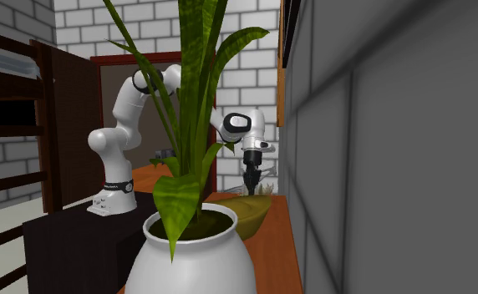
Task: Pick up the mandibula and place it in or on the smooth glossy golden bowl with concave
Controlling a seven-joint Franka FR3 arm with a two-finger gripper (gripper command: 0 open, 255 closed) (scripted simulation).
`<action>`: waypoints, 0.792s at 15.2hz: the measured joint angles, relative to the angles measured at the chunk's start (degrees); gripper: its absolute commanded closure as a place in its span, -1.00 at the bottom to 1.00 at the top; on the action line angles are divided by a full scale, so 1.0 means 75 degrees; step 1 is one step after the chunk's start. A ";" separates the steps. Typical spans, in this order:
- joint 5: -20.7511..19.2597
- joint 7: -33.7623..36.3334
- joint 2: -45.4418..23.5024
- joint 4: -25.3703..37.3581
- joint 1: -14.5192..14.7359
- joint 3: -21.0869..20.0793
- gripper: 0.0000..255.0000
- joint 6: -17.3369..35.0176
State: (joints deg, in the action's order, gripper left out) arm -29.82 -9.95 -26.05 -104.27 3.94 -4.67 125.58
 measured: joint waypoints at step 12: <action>0.0308 -0.0464 0.0638 0.0322 -0.0034 -0.0108 1.00 -0.0874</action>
State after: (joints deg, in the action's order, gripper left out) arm -27.51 -13.43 -21.27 -101.85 3.69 -5.49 119.03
